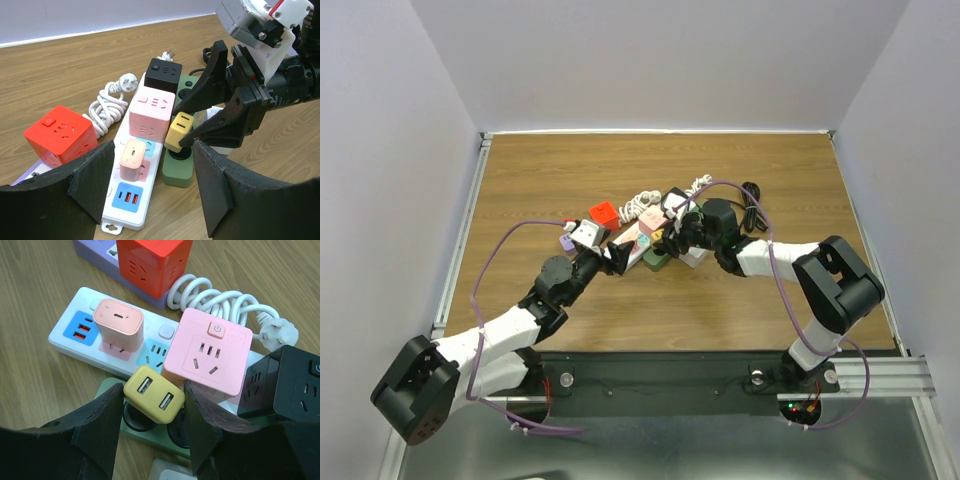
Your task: Insert the plug
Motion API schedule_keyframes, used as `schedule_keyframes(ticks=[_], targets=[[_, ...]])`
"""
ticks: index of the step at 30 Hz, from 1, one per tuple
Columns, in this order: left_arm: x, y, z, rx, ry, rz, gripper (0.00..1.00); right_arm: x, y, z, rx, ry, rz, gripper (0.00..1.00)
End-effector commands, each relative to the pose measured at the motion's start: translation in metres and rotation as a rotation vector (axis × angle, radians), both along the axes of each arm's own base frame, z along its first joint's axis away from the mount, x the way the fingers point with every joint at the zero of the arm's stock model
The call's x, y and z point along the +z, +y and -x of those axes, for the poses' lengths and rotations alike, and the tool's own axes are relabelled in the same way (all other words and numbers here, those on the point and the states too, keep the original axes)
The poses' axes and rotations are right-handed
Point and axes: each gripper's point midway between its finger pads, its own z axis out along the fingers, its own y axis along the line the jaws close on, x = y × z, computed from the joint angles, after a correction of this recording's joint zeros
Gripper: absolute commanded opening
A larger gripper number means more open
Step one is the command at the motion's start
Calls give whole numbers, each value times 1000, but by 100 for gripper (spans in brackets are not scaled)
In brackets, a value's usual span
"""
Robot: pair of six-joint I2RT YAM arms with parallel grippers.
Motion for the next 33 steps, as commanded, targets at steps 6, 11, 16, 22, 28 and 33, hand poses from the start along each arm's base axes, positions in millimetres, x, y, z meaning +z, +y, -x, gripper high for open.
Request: schedule_keyframes(ticks=[6,11,16,22,28,33], targets=[[37,-4,-4,-11,-97,56,74,2,-2,-19,-54,-42,50,1],[36,-5,-4,-15,-96,53,74,2,-4,-14,-55,-38,56,0],[37,-5,-3,-20,-100,55,74,5,-7,-10,-62,-38,58,1],[36,-5,-3,-24,-102,52,74,6,-11,-8,-77,-36,59,0],[37,-5,-1,-30,-106,55,74,5,-14,-8,-88,-32,68,0],[36,-6,-1,-34,-104,55,74,11,-16,-9,-105,-46,65,0]])
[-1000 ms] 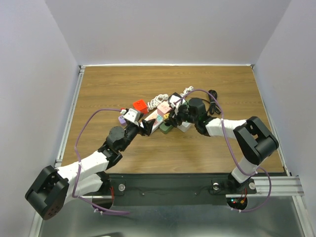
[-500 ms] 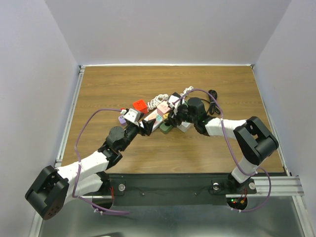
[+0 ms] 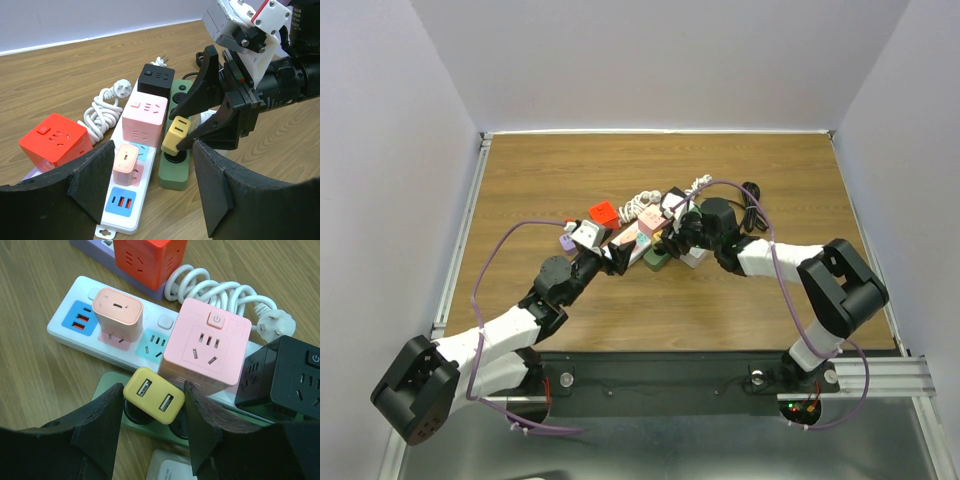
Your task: Insert the plug
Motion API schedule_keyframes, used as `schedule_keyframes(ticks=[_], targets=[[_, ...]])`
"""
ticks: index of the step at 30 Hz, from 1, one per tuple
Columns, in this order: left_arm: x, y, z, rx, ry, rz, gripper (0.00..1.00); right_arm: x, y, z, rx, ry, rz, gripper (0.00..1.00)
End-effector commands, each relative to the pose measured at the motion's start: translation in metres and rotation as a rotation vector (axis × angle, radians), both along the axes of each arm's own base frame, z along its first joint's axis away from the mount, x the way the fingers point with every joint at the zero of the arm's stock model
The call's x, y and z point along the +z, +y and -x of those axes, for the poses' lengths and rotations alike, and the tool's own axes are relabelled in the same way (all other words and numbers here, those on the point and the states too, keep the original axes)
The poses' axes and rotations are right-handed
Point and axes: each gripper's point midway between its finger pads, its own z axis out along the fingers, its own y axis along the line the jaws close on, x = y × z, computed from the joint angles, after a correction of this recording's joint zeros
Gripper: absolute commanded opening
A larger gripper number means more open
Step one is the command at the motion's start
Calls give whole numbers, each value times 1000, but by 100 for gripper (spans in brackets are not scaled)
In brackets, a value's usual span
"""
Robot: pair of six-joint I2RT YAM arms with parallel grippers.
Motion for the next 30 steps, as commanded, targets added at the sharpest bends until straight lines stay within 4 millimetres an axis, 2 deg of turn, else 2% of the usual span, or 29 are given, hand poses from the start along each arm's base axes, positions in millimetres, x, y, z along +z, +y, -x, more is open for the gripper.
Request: schedule_keyframes(ticks=[1,9,25,30], targets=[[30,-2,-4,-4,-80,48,74,13,-6,-2,-34,-49,2,1],[30,-4,-4,-10,-81,44,74,26,-6,1,-22,-74,-17,1],[27,-9,-1,-44,-76,34,74,22,11,18,124,-54,-42,0],[28,-8,-1,-41,-77,34,74,15,11,14,128,-50,-26,0]])
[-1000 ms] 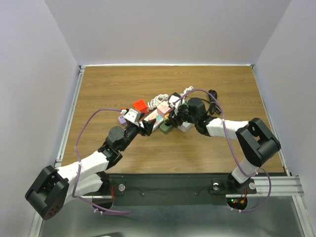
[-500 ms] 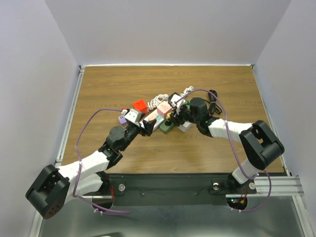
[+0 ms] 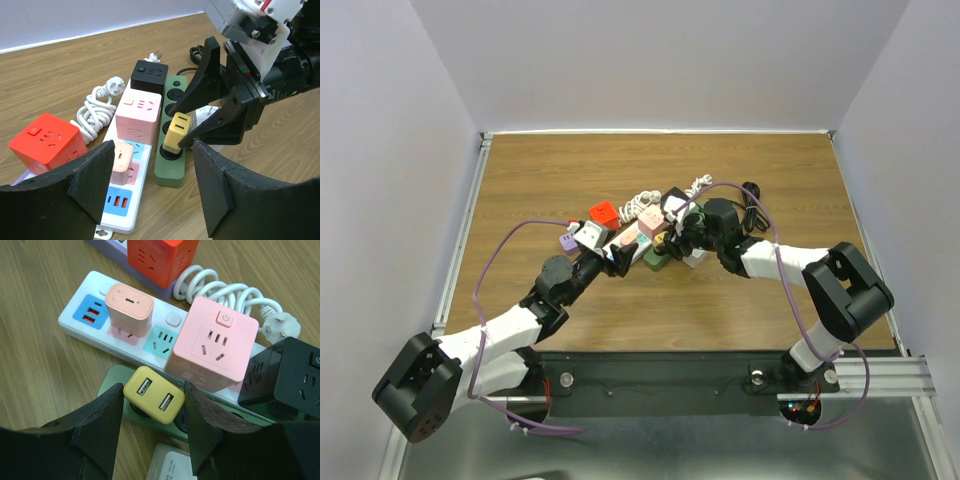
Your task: Insert the plug
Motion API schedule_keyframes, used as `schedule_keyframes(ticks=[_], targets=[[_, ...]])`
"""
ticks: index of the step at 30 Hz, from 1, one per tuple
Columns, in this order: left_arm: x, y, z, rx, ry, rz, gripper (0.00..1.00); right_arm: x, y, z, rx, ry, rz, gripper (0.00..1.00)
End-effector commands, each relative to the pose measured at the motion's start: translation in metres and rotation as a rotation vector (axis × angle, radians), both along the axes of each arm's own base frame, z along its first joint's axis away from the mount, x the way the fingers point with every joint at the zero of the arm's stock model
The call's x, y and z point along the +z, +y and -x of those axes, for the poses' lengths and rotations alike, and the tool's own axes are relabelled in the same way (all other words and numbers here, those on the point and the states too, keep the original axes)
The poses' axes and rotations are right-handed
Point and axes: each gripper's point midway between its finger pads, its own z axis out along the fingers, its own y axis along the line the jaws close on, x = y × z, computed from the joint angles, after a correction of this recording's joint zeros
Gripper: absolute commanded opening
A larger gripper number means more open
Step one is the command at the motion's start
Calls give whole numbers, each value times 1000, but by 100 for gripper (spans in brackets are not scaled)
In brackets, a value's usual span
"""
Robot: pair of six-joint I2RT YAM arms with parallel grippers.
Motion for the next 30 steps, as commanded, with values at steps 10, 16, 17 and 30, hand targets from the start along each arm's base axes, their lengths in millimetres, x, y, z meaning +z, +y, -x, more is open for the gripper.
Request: schedule_keyframes(ticks=[10,16,17,30], targets=[[29,-3,-6,-1,-70,40,74,0,10,-9,36,-40,5,0],[28,-3,-7,0,-68,35,74,-4,11,-7,47,-29,7,0],[28,-3,-7,-1,-67,36,74,-4,11,-7,49,-31,8,1],[27,-4,-6,-6,-67,31,74,-10,12,-15,34,-39,24,0]])
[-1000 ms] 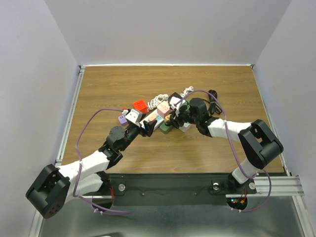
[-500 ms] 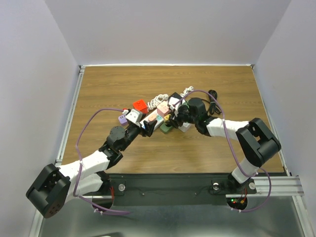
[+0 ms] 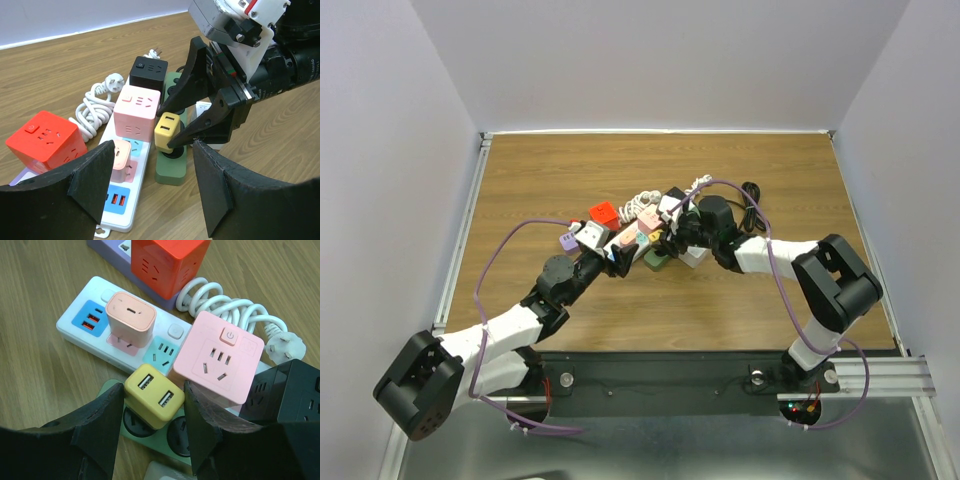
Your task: Insert the plug
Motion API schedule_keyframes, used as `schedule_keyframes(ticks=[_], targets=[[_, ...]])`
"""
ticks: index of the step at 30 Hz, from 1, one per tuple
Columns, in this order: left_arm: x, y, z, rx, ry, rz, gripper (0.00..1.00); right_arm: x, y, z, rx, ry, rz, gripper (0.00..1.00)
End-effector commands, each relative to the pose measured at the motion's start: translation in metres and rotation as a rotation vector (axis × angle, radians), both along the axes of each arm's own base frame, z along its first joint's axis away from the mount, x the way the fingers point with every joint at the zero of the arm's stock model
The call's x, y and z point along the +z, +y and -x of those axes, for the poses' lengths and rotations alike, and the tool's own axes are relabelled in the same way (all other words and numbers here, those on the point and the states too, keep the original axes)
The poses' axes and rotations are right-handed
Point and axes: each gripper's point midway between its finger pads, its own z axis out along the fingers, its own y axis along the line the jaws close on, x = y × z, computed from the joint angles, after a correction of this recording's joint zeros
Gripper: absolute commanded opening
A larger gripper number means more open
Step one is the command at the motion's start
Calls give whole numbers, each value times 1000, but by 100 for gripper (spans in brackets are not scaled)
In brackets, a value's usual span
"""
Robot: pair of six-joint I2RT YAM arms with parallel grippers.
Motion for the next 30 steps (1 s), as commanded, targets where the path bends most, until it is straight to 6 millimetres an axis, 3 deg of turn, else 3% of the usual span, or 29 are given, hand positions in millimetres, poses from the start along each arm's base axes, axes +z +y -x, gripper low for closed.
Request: schedule_keyframes(ticks=[1,23,30], targets=[[32,-3,-6,-5,-78,42,74,-1,1,-4,-6,-18,16,1],[33,-6,-2,-27,-87,43,73,-19,-15,22,-51,50,-25,0],[34,-7,-2,-35,-90,42,74,-33,-15,31,-69,77,-17,0]])
